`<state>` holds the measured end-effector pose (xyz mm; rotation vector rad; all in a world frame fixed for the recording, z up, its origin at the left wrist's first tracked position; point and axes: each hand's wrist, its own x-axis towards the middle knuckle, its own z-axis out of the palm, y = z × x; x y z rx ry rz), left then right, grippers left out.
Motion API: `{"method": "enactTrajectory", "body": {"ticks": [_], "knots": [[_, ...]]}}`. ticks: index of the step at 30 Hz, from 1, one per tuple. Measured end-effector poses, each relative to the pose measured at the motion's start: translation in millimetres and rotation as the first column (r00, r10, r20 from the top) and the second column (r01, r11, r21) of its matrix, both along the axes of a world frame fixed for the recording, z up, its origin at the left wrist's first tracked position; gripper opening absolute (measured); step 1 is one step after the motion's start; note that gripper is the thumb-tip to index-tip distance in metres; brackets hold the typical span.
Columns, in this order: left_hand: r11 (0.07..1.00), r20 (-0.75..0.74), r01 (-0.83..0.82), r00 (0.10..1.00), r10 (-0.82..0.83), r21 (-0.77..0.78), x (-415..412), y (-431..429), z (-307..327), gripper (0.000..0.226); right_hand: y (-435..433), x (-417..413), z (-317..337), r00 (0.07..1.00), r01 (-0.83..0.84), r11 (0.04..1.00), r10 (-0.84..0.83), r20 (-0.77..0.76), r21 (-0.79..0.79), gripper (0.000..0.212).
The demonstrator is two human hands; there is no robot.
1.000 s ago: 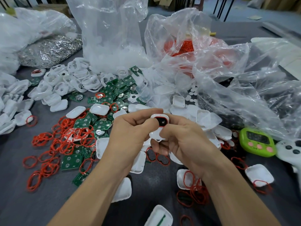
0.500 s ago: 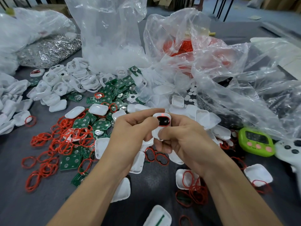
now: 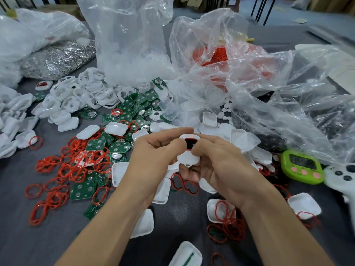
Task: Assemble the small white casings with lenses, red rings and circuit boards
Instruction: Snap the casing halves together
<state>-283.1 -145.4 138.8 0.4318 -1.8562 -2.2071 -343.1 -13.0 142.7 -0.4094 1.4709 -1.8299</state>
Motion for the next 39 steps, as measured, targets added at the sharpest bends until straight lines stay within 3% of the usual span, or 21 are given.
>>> {"method": "enactTrajectory", "body": {"ticks": [9, 14, 20, 31, 34, 39], "knots": [[0.994, 0.004, -0.11, 0.994, 0.11, -0.004, 0.4, 2.2, -0.2, 0.025, -2.5, 3.2, -1.2, 0.998, -0.059, 0.998, 0.059, -0.036, 0.0, 0.039], [0.995, -0.021, -0.085, 0.996, 0.084, -0.054, 1.9, 2.4, -0.8, 0.016, -2.2, 1.9, -0.7, 0.995, -0.074, 0.997, 0.075, -0.07, 0.015, 0.039], [0.998, 0.014, -0.066, 0.998, 0.066, 0.011, -1.4, 2.4, 0.1, 0.031, -1.0, 1.9, 2.1, 0.996, -0.043, 0.999, 0.043, -0.076, -0.001, 0.028], [0.997, -0.047, -0.02, 0.999, 0.016, -0.08, 1.9, 3.1, 1.8, 0.023, 1.0, 1.2, 1.6, 0.999, -0.026, 1.0, 0.026, -0.047, 0.01, 0.023], [0.998, -0.046, -0.002, 0.999, -0.001, -0.055, 3.5, 3.7, 2.0, 0.033, 0.0, 0.4, 0.8, 1.0, 0.015, 1.0, -0.015, -0.001, -0.026, 0.024], [0.996, -0.02, -0.029, 0.999, 0.027, -0.089, 1.3, 3.3, 1.1, 0.032, -0.4, 0.8, -2.9, 0.998, 0.035, 0.999, -0.035, -0.059, -0.011, 0.027]]}}
